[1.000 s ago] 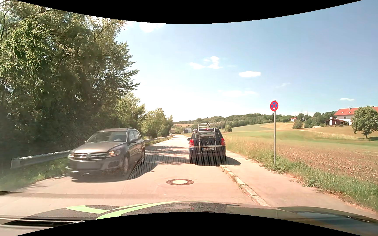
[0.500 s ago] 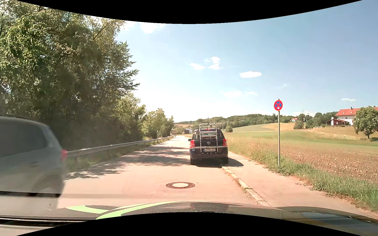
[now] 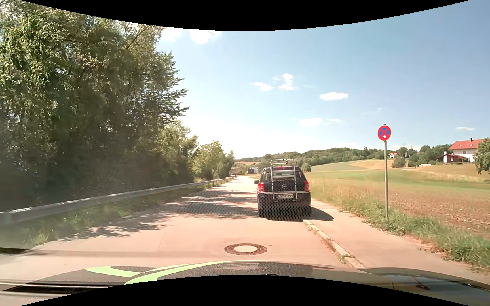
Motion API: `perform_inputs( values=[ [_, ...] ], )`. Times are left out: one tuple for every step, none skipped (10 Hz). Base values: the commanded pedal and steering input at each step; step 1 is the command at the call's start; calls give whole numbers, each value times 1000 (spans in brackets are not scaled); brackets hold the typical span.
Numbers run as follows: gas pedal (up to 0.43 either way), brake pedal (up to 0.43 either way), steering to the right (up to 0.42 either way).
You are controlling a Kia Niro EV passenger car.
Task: Follow the waypoints while adhering to traffic rules and regulations
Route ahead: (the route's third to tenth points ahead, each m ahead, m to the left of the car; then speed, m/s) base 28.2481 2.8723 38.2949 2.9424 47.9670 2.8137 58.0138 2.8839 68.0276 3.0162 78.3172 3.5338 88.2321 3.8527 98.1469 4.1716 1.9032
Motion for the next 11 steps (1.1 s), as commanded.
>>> perform_inputs(
  values=[
    [390, 0, -416],
    [390, 0, -452],
    [390, 0, -469],
    [378, 0, -477],
    [331, 0, -465],
    [331, 0, -432],
    [319, 0, -400],
    [319, 0, -358],
    [319, 0, -312],
    [319, 0, -261],
    [311, 0, -185]
  ],
)
